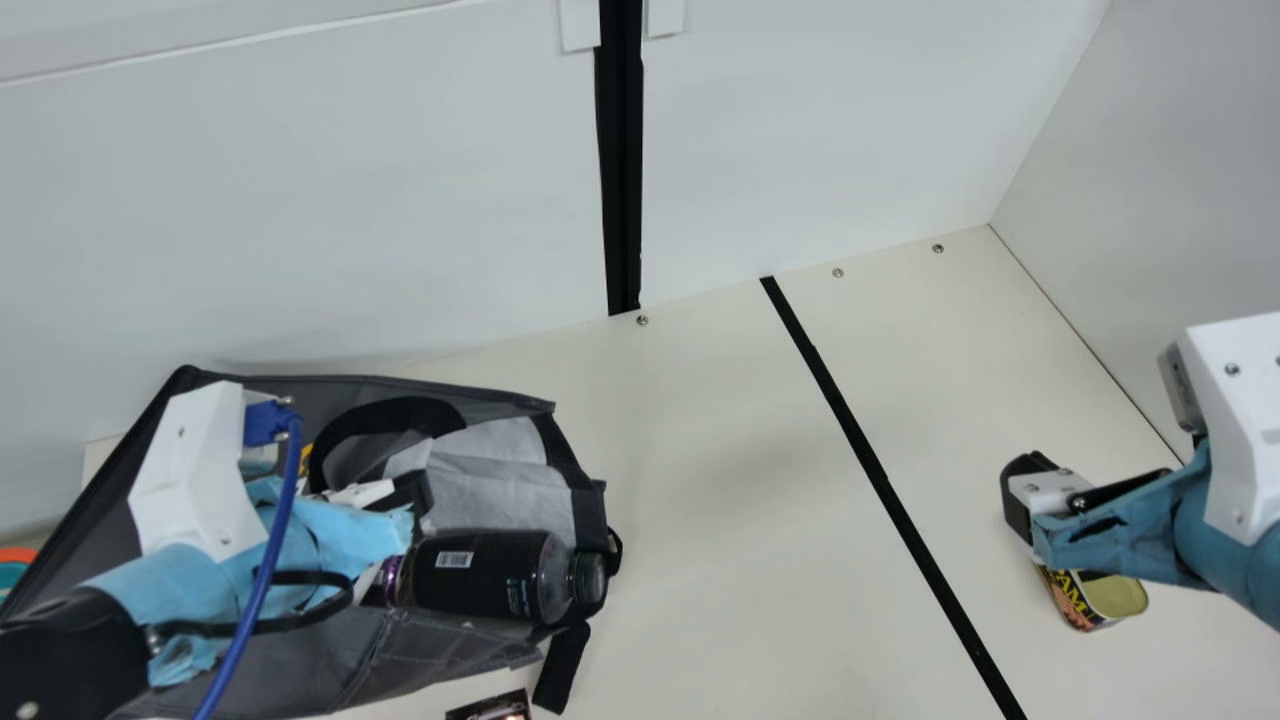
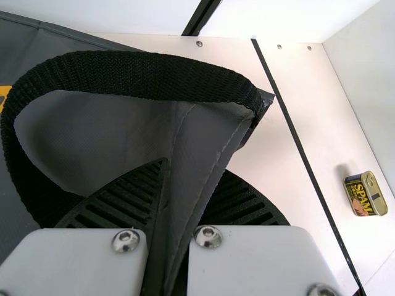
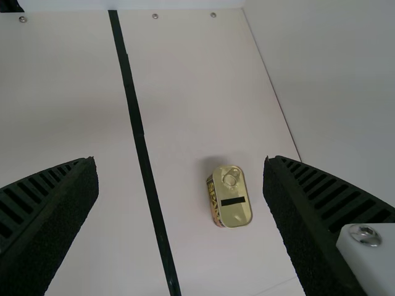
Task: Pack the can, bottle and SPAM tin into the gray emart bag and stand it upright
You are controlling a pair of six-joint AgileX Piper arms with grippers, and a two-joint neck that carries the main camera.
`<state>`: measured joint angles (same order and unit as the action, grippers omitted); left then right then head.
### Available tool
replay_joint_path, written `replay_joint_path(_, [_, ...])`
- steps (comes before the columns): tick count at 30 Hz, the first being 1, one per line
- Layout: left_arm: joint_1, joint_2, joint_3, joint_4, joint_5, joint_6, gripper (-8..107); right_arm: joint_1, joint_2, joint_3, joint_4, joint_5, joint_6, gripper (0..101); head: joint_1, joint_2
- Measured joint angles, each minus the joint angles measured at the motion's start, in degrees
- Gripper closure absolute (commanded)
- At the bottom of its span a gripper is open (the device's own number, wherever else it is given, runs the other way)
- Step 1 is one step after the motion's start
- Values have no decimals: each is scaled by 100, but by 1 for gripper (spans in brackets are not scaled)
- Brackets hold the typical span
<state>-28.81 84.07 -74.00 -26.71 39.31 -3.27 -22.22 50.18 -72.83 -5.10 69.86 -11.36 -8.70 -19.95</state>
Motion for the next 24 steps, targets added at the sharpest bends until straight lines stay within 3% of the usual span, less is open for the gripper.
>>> replay_joint_path(24, [0, 0, 0, 0, 0, 0, 107, -497, -475, 356, 166, 6, 249, 6, 0, 0])
